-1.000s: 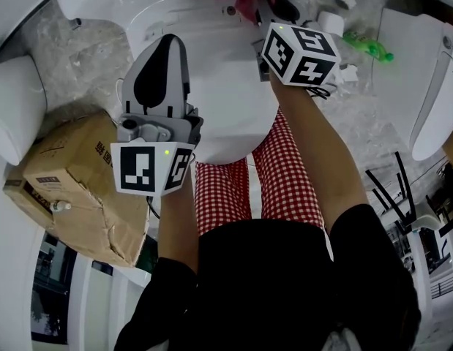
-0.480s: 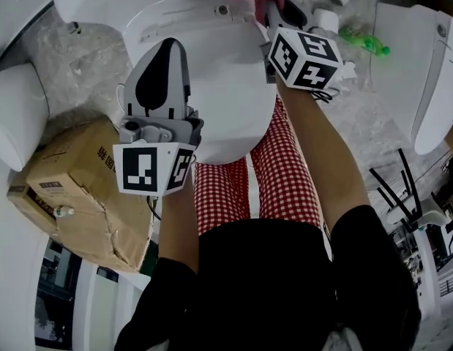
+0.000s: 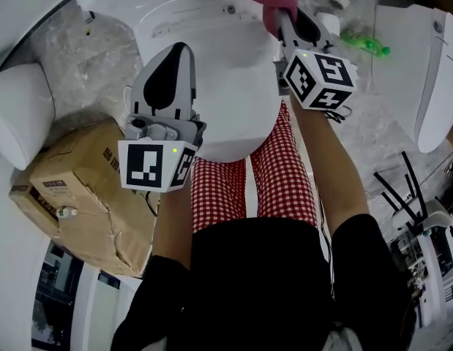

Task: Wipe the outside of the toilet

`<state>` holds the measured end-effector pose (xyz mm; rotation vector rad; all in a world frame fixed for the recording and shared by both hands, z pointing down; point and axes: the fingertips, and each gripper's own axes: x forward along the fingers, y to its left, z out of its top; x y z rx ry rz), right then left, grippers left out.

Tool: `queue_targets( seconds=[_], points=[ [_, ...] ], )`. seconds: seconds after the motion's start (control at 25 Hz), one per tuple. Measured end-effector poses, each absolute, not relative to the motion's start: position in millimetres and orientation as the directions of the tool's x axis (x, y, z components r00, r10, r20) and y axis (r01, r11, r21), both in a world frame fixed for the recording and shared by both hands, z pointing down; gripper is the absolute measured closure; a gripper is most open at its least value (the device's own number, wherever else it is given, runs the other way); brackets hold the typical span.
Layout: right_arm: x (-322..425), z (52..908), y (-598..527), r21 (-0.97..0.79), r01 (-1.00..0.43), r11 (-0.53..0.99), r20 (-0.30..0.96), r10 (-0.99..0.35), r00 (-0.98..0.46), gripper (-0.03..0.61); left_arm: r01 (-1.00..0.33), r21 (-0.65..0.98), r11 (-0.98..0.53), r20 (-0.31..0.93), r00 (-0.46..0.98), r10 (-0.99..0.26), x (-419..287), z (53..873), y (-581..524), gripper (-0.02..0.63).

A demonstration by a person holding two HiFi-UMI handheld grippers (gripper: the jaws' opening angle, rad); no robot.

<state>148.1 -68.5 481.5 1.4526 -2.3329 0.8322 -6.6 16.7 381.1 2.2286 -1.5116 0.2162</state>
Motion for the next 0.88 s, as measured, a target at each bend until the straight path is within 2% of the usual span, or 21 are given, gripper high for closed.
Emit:
queue_targets(
  seconds=[0.2, 0.4, 0.56, 0.72, 0.88],
  points=[
    [143, 439, -45, -0.370, -0.860, 0.351, 0.392, -0.780, -0.488, 0.523, -0.913, 0.230, -0.336, 0.354, 0.400, -0.845, -24, 365, 26, 0.603],
    [127, 406, -15, -0.424, -0.822, 0.380, 0.330, -0.780, -0.531, 0.523, -0.899, 0.204, -0.388, 0.332, 0.437, -0.836, -29, 342, 34, 0.603],
    [119, 372, 3, -0.403, -0.822, 0.403, 0.287, -0.797, -0.532, 0.523, -0.873, 0.158, -0.462, 0.322, 0.488, -0.811, -34, 321, 38, 0.603],
    [116, 326, 18, -0.447, -0.789, 0.422, 0.187, -0.818, -0.543, 0.523, -0.810, 0.140, -0.569, 0.284, 0.584, -0.761, -36, 288, 43, 0.603],
    [105, 284, 36, -0.434, -0.791, 0.431, 0.146, -0.833, -0.534, 0.523, -0.738, 0.060, -0.673, 0.316, 0.653, -0.688, -40, 257, 60, 0.603]
  ],
)
